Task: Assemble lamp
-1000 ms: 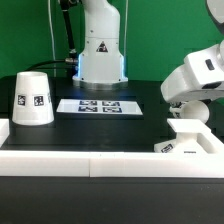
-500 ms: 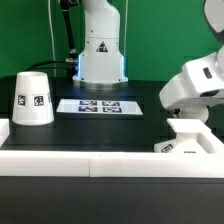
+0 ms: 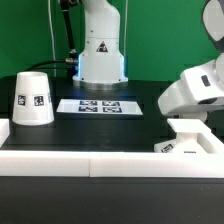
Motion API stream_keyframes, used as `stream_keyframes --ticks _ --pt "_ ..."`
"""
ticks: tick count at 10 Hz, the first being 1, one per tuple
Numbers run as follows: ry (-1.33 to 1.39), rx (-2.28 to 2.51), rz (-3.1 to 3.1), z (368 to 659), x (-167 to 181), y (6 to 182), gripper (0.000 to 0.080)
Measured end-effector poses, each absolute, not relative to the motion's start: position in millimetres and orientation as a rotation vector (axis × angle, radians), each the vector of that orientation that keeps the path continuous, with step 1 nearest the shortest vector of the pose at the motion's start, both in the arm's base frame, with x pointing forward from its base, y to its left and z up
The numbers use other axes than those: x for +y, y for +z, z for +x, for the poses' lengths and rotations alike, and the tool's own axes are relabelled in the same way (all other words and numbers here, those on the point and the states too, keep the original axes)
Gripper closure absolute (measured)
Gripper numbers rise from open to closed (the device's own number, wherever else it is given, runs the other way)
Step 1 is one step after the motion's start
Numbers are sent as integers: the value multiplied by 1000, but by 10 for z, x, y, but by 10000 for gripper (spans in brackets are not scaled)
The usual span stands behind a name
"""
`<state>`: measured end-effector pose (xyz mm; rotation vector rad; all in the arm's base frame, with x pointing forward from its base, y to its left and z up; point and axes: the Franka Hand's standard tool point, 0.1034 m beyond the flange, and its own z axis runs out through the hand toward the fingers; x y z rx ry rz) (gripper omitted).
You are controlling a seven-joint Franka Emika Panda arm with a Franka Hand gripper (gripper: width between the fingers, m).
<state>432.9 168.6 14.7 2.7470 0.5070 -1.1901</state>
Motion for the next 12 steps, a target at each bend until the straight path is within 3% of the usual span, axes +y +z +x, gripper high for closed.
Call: stream_keyframes --ticks 1,6,10,11,12 --pt "-1190 507 2747 4329 1686 147 224" --pt "-1201 561 2773 4393 1533 198 223" --pt "-1265 627 2797 4568 1151 697 222" --pt "-1244 613 2813 4632 1102 763 222" --pt "-1192 617 2835 4660 1124 699 222"
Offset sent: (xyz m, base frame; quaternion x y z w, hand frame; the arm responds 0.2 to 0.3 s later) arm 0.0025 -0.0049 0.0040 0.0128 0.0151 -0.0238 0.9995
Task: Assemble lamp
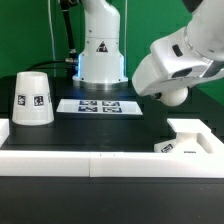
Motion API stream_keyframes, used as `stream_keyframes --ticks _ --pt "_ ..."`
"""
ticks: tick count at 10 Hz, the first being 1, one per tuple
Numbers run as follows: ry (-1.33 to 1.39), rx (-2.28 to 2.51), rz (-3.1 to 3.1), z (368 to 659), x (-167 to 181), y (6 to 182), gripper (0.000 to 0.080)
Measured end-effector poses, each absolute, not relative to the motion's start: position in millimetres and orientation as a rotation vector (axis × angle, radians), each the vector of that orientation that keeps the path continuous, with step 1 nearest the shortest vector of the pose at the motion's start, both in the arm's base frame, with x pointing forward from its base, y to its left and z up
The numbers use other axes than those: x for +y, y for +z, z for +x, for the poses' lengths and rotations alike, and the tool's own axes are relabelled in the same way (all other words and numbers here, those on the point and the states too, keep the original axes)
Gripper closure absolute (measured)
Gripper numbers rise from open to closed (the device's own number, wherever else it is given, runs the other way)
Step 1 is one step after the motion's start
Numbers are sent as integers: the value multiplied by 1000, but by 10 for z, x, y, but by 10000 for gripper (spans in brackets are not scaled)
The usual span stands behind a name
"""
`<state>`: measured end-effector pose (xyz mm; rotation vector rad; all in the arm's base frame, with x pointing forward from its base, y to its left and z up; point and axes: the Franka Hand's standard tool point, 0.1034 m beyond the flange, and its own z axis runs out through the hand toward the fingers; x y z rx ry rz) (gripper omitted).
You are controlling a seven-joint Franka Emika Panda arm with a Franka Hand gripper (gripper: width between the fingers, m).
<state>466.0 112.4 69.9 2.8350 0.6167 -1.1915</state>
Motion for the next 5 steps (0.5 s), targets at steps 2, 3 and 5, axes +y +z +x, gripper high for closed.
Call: stream_keyframes --ticks 2,3,5 --pt "-1148 620 2855 4694 1126 664 222" --pt "-1043 632 2898 4775 1109 674 222" --pt "-834 676 2975 4947 973 857 222"
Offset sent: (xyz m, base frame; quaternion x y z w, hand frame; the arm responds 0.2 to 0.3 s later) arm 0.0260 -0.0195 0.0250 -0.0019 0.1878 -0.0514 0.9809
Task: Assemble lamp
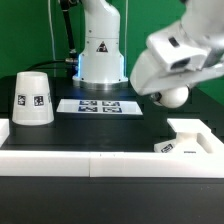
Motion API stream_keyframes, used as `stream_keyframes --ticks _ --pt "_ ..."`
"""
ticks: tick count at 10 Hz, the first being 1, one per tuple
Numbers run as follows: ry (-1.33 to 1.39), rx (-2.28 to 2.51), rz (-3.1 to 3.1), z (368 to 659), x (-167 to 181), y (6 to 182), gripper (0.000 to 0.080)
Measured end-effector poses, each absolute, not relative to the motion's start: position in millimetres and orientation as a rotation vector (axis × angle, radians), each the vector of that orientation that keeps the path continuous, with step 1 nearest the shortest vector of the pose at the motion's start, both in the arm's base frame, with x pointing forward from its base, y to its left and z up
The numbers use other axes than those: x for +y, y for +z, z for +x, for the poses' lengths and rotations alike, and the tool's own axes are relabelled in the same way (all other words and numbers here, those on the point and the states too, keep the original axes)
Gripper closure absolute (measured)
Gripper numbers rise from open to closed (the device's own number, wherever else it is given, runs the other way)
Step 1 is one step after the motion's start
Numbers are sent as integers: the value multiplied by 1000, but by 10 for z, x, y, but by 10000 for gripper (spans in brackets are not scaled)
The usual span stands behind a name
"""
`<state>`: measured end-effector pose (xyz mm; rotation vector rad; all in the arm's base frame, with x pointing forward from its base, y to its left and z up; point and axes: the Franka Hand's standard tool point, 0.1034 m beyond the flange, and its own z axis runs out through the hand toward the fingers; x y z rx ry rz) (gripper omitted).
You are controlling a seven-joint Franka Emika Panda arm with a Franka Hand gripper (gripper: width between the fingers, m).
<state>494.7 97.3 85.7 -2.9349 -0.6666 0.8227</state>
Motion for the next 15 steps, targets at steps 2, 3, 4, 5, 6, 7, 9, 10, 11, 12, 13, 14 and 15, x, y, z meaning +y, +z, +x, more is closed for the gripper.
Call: stream_keyframes --ticks 2,3,4,5,6,7,9,10,11,12,13,14,15 --pt "707 -656 -2962 5076 863 1069 220" --pt "621 -642 -2988 5178 849 1138 220" --pt "568 -625 -3005 5219 866 1167 220" --pt "418 -629 -3019 5291 865 1140 220" --pt "351 -622 -3030 5250 831 1132 220" --pt "230 -616 -3039 5319 829 1126 220" --pt "24 -621 -3040 5384 754 1105 220" --pt "-59 -621 -3045 5475 737 1148 220" --pt "-187 -622 -3049 5558 734 1211 220" --pt "-249 -613 -3048 5584 730 1286 220" --pt "-334 -620 -3046 5671 722 1368 220" --pt "-467 -631 -3039 5742 693 1426 220" --pt "-502 -625 -3040 5704 666 1381 220"
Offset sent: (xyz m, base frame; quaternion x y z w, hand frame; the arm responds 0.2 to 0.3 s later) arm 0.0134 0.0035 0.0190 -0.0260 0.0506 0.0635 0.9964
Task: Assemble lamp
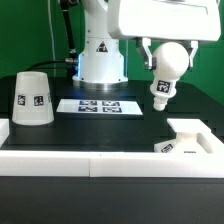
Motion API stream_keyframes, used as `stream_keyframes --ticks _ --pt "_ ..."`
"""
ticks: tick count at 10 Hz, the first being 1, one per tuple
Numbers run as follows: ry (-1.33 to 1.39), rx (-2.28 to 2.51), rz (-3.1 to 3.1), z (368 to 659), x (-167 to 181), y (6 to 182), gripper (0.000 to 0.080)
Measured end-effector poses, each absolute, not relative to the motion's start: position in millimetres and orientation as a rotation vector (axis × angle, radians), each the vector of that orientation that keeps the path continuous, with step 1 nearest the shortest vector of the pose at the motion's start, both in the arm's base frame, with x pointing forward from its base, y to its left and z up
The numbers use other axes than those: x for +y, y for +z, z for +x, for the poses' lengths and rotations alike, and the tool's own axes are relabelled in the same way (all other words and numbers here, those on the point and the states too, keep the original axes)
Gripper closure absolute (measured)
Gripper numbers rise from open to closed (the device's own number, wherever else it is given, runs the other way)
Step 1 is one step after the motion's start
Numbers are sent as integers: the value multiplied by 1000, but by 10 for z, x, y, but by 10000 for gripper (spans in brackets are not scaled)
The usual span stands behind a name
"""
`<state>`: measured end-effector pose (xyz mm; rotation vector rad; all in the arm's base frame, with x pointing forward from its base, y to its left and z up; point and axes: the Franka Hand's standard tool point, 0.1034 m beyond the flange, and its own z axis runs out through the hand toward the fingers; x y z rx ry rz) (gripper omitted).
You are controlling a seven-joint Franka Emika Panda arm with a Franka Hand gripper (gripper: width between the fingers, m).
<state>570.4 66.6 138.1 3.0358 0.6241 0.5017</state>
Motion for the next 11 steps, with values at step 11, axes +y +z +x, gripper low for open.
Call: stream_keyframes --ticks 11 --pt "722 719 2940 6115 803 1544 220"
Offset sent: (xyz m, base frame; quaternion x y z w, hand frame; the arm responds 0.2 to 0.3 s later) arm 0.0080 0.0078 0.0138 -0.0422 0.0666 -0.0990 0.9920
